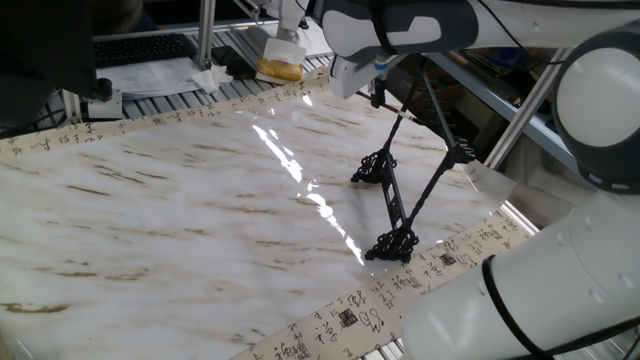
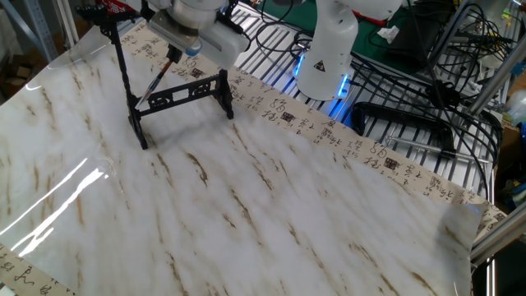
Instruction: Place the brush on the pen rack
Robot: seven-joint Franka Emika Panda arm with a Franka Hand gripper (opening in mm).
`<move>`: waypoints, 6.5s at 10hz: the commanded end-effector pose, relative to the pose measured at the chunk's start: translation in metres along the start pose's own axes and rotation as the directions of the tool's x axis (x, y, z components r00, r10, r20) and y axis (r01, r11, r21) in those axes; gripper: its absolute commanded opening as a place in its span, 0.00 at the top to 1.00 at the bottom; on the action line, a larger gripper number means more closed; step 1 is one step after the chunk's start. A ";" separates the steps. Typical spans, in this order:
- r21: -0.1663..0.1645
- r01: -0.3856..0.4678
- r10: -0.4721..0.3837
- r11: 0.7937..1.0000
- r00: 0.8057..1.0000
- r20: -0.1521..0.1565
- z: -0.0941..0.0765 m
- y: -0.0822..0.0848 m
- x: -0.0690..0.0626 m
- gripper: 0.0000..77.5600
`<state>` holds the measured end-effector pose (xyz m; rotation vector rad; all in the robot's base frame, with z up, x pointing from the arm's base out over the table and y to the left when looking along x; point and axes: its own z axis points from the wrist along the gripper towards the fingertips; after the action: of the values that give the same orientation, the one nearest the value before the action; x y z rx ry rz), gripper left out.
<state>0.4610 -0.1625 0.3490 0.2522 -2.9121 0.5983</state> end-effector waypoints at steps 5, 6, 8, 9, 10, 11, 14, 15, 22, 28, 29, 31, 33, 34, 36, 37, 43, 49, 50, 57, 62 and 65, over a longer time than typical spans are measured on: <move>-0.024 -0.006 0.005 1.000 0.998 -0.059 -0.006 0.000 -0.004 0.99; -0.023 -0.008 0.007 1.000 0.998 -0.062 -0.006 0.000 -0.004 0.99; -0.023 -0.006 0.004 1.000 0.997 -0.075 -0.006 0.000 -0.004 0.99; -0.022 -0.011 0.009 1.000 0.996 -0.087 -0.007 0.001 -0.004 0.99; -0.029 -0.012 0.008 1.000 0.995 -0.103 -0.008 0.002 -0.002 0.99; -0.024 -0.009 0.006 1.000 0.994 -0.110 -0.009 0.002 -0.001 0.99; -0.024 -0.008 0.005 1.000 0.993 -0.118 -0.012 0.005 0.002 0.99; -0.027 0.007 -0.010 1.000 0.993 -0.116 -0.012 0.006 0.002 0.99; -0.027 -0.051 0.047 0.998 0.991 -0.127 -0.009 0.009 -0.001 0.99; -0.038 0.029 -0.033 0.999 0.992 -0.122 -0.013 0.011 -0.007 0.99; -0.037 0.033 -0.038 0.999 0.992 -0.122 -0.013 0.011 -0.007 0.99; -0.030 0.043 -0.046 0.999 0.993 -0.106 -0.017 0.014 -0.003 0.99; -0.028 0.043 -0.046 0.999 0.994 -0.103 -0.021 0.016 0.001 0.99; -0.029 0.045 -0.046 0.999 0.997 -0.066 -0.023 0.018 0.004 0.99; -0.027 0.047 -0.047 0.999 0.999 -0.014 -0.025 0.022 0.007 0.99; -0.032 0.048 -0.048 0.998 0.999 0.002 -0.023 0.024 0.007 0.99; -0.024 0.048 -0.048 0.999 0.999 0.020 -0.020 0.028 0.010 0.99; -0.011 0.047 -0.046 0.999 0.999 0.017 -0.011 0.008 -0.011 0.99; -0.013 0.047 -0.047 0.999 0.999 0.018 -0.010 0.005 -0.012 0.99; -0.015 0.047 -0.047 0.999 0.998 0.029 -0.015 0.003 -0.009 0.99; -0.032 0.049 -0.049 0.998 0.999 0.017 -0.015 0.003 -0.009 0.99; -0.024 0.048 -0.048 0.999 0.999 0.015 -0.015 0.003 -0.009 0.99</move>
<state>0.4702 -0.1526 0.3584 0.3247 -2.9188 0.5325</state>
